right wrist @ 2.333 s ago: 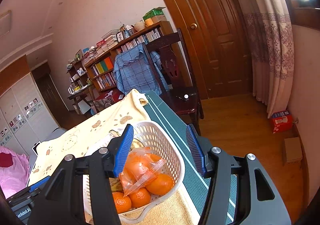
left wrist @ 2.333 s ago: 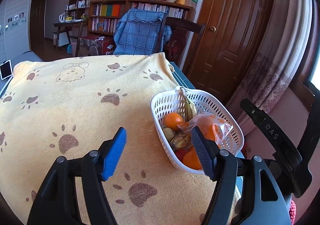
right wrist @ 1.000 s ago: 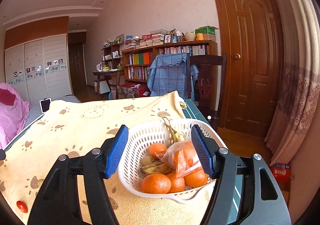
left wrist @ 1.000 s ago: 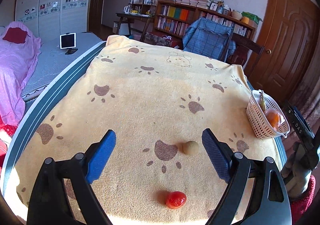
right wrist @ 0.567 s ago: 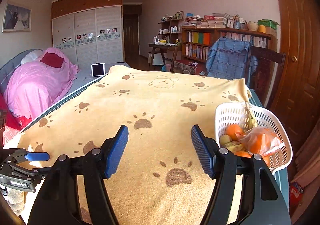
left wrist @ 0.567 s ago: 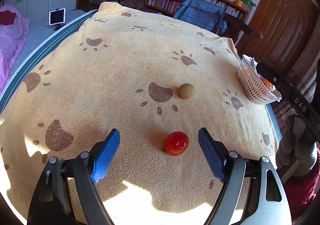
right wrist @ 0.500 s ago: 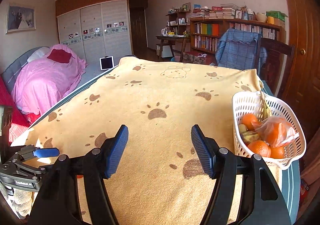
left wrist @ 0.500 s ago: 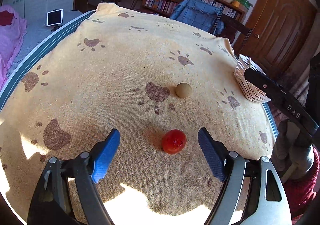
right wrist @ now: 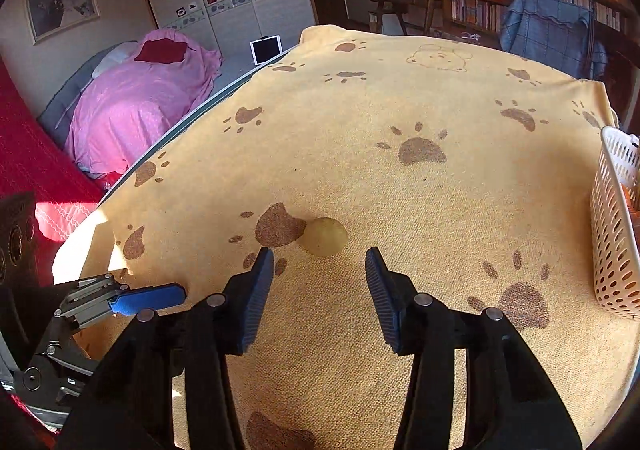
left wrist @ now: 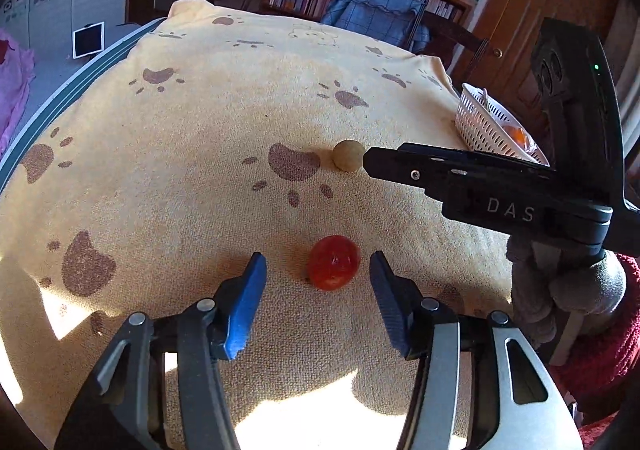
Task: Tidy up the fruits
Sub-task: 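Grasp the second potato with the right gripper while the left gripper grasps the red tomato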
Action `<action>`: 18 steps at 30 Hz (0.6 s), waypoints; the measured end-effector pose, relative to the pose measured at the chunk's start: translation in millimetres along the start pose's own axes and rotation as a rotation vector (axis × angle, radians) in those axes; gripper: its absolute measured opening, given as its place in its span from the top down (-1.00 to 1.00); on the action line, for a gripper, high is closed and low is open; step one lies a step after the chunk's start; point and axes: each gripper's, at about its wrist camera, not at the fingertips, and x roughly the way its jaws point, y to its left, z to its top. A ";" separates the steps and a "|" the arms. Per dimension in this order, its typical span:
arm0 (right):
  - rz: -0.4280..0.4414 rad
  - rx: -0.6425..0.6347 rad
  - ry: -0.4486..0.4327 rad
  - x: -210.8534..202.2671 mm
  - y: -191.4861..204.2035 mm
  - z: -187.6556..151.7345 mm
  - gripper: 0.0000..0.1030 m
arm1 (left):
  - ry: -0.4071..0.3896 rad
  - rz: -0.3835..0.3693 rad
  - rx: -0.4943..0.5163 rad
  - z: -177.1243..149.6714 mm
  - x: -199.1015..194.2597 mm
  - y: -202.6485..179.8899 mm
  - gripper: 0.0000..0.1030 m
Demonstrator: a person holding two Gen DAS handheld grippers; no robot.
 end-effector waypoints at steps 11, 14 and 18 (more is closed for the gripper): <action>-0.064 0.022 0.025 30.2 -6.9 14.0 0.36 | 0.008 0.005 -0.026 1.1 3.2 4.5 -0.05; -0.059 0.034 0.025 33.3 -9.3 13.9 0.36 | 0.013 0.011 -0.017 1.1 4.7 2.9 -0.05; -0.061 0.033 0.022 34.7 -9.6 14.2 0.36 | 0.022 0.037 0.012 0.9 7.3 -3.0 -0.05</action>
